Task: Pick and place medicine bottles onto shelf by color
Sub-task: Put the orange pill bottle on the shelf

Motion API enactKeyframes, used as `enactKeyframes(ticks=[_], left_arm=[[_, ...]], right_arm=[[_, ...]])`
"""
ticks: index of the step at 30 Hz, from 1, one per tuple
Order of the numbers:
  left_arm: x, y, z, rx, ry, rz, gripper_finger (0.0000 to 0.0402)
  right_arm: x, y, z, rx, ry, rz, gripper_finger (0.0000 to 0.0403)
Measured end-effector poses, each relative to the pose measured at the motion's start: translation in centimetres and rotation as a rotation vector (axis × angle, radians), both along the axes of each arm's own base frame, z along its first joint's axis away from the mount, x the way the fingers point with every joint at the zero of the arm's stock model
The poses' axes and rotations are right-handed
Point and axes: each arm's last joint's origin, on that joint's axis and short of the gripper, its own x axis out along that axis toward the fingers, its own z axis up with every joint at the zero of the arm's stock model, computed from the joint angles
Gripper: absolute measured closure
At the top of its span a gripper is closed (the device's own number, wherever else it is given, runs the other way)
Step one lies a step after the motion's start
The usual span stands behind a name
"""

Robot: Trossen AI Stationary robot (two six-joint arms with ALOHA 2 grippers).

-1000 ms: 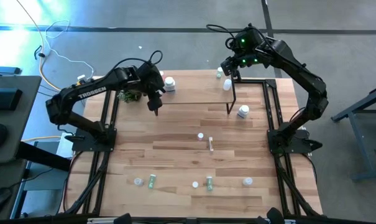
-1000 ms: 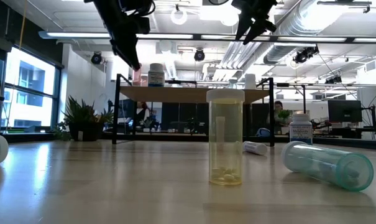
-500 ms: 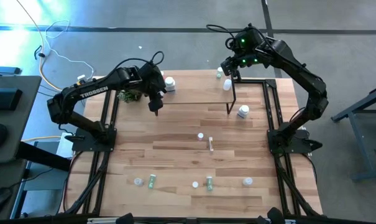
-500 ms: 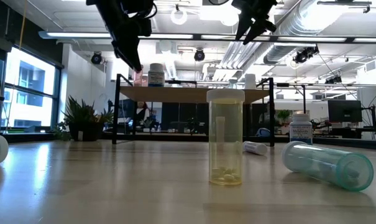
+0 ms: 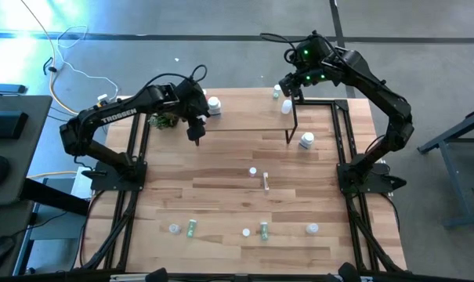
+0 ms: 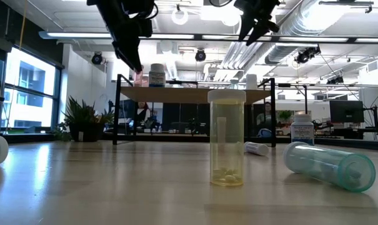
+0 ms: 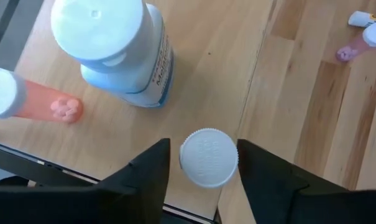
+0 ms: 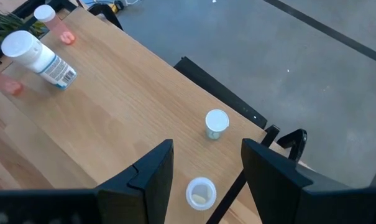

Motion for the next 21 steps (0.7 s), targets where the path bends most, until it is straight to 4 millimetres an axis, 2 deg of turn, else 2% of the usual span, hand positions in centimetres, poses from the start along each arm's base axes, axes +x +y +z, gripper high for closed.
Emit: enactKeyframes(ticks=[8, 15, 21], left_arm=[[0.1, 0.2, 1.2, 0.052, -0.014, 0.003, 0.0189], [0.1, 0.2, 2.0, 0.087, -0.009, -0.018, 0.0186], [0.2, 0.3, 3.9, 0.129, -0.043, -0.03, 0.0186]], right_arm=[[-0.1, 0.1, 0.0, 0.002, 0.002, 0.0, 0.0222], [-1.4, 1.1, 1.2, -0.021, -0.03, -0.008, 0.0222], [-2.7, 2.1, 2.0, -0.011, -0.039, -0.041, 0.0222]])
